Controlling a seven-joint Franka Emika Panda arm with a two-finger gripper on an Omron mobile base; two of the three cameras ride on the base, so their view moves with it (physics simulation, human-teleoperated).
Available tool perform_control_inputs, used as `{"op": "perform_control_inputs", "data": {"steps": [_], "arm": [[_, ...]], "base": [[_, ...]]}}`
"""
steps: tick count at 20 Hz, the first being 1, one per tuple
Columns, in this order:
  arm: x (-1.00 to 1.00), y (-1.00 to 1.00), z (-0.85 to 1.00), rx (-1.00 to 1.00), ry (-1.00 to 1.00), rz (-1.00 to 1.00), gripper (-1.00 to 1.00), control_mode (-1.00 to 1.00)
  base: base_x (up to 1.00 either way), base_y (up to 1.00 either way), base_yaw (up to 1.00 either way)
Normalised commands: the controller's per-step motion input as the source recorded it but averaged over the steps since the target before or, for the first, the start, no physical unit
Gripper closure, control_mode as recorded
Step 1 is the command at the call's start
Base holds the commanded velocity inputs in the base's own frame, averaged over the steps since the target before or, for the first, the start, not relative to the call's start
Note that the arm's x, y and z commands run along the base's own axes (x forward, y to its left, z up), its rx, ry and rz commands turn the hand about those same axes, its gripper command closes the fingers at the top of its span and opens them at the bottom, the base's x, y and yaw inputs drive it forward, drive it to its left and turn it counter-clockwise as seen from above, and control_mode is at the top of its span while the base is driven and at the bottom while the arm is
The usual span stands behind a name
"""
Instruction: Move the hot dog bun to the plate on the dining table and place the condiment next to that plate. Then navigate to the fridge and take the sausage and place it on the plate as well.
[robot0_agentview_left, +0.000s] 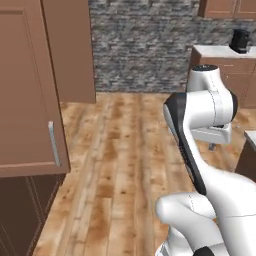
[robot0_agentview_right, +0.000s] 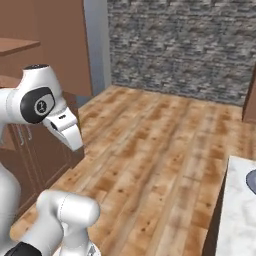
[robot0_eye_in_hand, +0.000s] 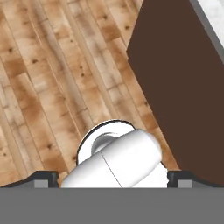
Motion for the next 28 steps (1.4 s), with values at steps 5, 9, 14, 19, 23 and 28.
{"op": "perform_control_inputs", "data": {"steps": [5, 9, 14, 19, 23, 28], "arm": [[0.00, 0.00, 0.00, 0.00, 0.00, 0.00, -1.00, 1.00], [0.00, 0.00, 0.00, 0.00, 0.00, 0.00, -1.00, 1.00], [0.00, 0.00, 0.00, 0.00, 0.00, 0.00, -1.00, 1.00], [0.00, 0.00, 0.00, 0.00, 0.00, 0.00, -1.00, 1.00], [0.00, 0.00, 0.00, 0.00, 0.00, 0.00, -1.00, 1.00], [0.00, 0.00, 0.00, 0.00, 0.00, 0.00, -1.00, 1.00]], "base": [[1.00, -0.08, 0.63], [0.87, -0.09, 0.72], [0.67, -0.03, 0.77], [0.62, -0.08, 0.73], [0.56, -0.65, 0.48], [0.49, -0.67, 0.36]]}}
